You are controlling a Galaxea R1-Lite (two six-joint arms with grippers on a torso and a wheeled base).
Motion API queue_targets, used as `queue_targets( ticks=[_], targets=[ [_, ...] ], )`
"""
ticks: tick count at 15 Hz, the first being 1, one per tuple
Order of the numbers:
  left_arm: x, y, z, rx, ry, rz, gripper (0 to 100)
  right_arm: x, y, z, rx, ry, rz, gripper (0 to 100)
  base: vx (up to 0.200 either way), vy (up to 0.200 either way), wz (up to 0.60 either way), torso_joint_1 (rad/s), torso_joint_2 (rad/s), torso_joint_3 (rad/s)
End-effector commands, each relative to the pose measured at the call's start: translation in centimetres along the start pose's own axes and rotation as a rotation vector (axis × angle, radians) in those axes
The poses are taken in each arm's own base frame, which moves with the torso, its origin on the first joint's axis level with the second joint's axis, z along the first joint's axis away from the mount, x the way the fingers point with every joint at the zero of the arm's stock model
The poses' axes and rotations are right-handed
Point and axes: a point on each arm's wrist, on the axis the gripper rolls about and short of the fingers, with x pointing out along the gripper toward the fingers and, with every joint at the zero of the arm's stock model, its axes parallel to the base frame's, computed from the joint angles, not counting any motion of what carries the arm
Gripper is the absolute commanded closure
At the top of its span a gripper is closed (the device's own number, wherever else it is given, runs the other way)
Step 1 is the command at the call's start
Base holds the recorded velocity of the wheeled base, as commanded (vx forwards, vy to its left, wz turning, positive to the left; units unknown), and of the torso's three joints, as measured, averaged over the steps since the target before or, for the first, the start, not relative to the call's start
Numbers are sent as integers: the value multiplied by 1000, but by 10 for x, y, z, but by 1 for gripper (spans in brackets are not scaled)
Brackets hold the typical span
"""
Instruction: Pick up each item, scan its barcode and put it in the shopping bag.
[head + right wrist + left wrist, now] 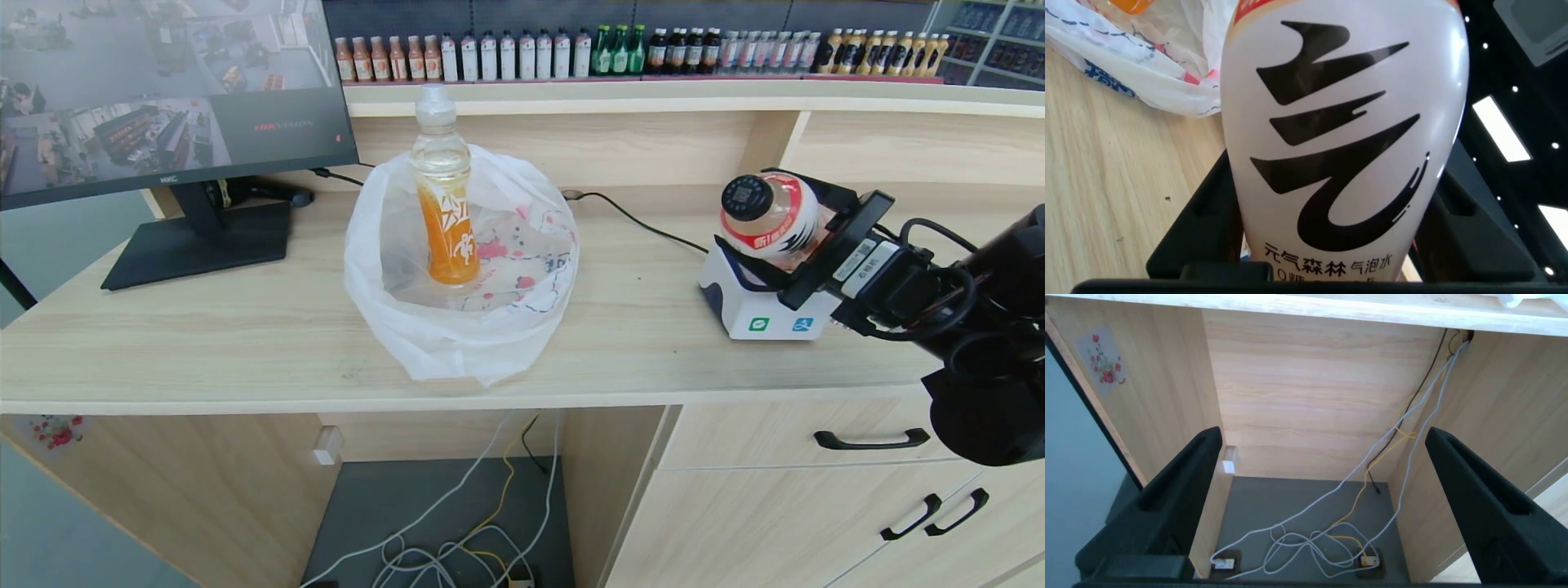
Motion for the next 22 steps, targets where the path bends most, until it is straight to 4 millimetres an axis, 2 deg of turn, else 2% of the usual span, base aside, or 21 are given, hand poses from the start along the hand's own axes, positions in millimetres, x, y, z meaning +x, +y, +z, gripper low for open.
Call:
queue_targets(
  ticks=[1,4,8,13,18,22],
  targets=[
    [0,0,0,0,0,1,0,1,-4,8,7,-12,-13,100,0,0,0,0,0,0],
    [0,0,0,0,0,1,0,8,-11,25,36,-55,-39,100,0,0,0,0,0,0],
    [0,0,0,0,0,0,0,20,-20,65,156,-66,-151,100,0,0,0,0,0,0],
    [0,0,0,0,0,0,0,2,-29,88,319,12,-262,100,0,0,0,0,0,0],
    [0,0,0,1,0,0,0,-1,-43,94,658,43,-446,100,0,0,0,0,0,0],
    [0,0,0,1,0,0,0,-1,-38,86,793,136,-594,100,0,0,0,0,0,0]
  ],
)
